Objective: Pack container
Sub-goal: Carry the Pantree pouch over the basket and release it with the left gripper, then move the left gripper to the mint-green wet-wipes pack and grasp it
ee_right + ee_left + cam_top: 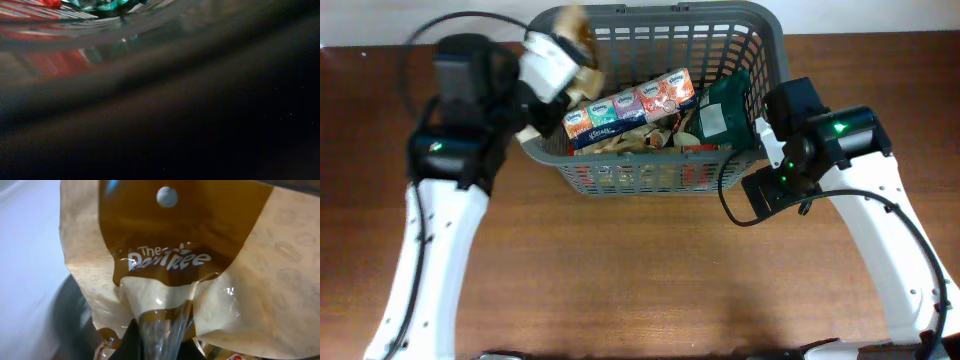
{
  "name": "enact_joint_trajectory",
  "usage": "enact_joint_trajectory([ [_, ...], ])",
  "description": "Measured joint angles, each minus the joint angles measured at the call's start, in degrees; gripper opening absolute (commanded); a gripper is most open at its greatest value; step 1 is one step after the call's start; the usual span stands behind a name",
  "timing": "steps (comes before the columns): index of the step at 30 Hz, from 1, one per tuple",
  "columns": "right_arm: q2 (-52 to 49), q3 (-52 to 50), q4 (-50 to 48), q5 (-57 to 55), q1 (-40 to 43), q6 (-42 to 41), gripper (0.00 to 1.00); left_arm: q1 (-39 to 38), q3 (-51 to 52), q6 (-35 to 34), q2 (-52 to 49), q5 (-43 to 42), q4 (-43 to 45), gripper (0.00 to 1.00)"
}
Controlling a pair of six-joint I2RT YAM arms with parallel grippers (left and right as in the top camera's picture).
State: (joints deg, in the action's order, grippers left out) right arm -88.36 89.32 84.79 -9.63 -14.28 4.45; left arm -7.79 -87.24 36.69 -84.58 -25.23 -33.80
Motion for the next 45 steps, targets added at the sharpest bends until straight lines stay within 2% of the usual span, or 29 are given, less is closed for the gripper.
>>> enact_joint_trajectory([
  [4, 0.0, 0.0, 0.0, 0.0, 0.0, 0.02, 0.99, -4.02, 0.0, 10.64, -3.37, -4.02, 0.2, 0.02],
  [9, 0.0, 0.0, 0.0, -0.02, 0.0, 0.04, 0.99, -8.72, 0.0, 17.09, -5.6, -4.09, 0.7, 0.01],
  [16, 0.0, 0.0, 0.0, -0.02, 0.0, 0.04, 0.99, -13.62, 0.0, 20.2, -6.34, 0.37, -0.33, 0.02],
  [22, 0.0, 0.0, 0.0, -0.02, 0.0, 0.02, 0.99, -14.19, 0.0, 20.85, -7.58, 2.99, -0.7, 0.02],
  [23, 0.0, 0.0, 0.0, -0.02, 0.0, 0.0, 0.99, -14.16, 0.0, 20.94, -7.61, 3.26, -0.74, 0.41],
  [24, 0.0, 0.0, 0.0, -0.02, 0.0, 0.02, 0.99, -14.16, 0.0, 21.0, -7.61, 3.37, -0.72, 0.93],
  [25, 0.0, 0.0, 0.0, -0.02, 0.0, 0.02, 0.99, -14.16, 0.0, 20.74, -7.61, 3.48, -0.7, 0.99],
  [31, 0.0, 0.0, 0.0, -0.02, 0.0, 0.02, 0.99, -13.94, -3.54, 12.96, -7.17, 6.32, -1.36, 0.99],
  [36, 0.0, 0.0, 0.0, -0.04, 0.0, 0.02, 0.99, -10.43, -9.22, 1.55, -1.55, 14.25, -1.53, 0.99],
  [39, 0.0, 0.0, -0.02, -0.04, 0.0, -0.02, 0.99, -2.36, -11.5, -7.72, 3.76, 19.3, -1.46, 0.99],
  [45, 0.0, 0.0, -0.02, -0.07, 0.0, -0.02, 0.99, 13.53, -12.5, -18.23, 5.25, 23.23, -3.45, 0.99],
])
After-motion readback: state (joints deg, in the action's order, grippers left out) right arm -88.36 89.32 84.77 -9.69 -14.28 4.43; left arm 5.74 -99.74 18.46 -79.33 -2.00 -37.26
